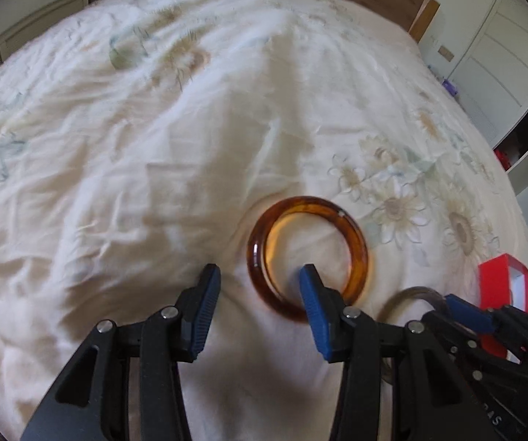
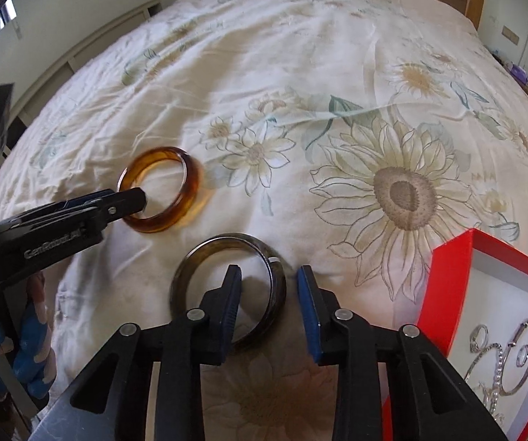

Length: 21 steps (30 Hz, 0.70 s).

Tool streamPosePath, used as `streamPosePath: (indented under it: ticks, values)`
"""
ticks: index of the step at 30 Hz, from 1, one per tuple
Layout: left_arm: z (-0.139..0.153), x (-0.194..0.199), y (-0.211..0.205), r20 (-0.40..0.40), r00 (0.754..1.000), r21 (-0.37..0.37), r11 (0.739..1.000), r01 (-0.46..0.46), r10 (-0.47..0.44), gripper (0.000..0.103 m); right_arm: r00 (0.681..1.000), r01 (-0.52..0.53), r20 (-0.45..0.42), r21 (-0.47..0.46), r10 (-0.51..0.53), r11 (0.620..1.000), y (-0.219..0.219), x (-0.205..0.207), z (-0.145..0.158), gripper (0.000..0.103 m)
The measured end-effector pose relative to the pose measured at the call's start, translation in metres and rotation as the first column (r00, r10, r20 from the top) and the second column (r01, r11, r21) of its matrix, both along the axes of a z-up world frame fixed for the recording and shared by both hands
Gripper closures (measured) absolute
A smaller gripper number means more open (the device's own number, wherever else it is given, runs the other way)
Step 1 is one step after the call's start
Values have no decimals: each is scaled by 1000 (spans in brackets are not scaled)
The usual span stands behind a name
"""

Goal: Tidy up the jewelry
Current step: 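Grasp the amber bangle with the left tool while the right tool grasps the dark brown bangle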

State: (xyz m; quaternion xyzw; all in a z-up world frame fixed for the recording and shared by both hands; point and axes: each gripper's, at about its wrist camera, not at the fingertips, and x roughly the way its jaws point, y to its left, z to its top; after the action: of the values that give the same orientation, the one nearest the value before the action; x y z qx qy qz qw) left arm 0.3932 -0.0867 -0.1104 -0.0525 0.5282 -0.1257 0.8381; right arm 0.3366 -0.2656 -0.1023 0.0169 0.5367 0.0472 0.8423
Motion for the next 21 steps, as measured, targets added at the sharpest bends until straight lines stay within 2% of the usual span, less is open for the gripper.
streamPosePath:
  ticks: [7, 10, 11, 12, 14, 21]
  values:
    - [-12, 9, -5, 6, 1000, 19, 1000, 21, -21, 61, 999, 3, -43, -13, -3, 1000, 1, 9, -14, 78]
    - [-12, 8, -9, 39, 999, 36, 999, 25, -27, 71, 999, 12, -38, -24, -12, 1000, 2, 9, -17, 85]
    - [-11, 8, -9, 45, 999, 33, 999, 25, -27, 78, 999, 16, -29, -22, -16, 1000, 1, 8, -16, 89]
    - [-9, 6, -8, 56, 998, 24, 999, 24, -26, 80, 1000, 19, -18, -14, -19, 1000, 0, 7, -14, 92]
    - [-3, -1, -6, 84, 996, 11, 1000, 24, -25, 89, 1000, 11, 13, 9, -12, 1000, -1, 3, -9, 93]
    - [18, -28, -3, 129, 991, 38, 999, 13, -18, 93, 993, -38, 112, 2, 37, 999, 10, -18, 13, 93]
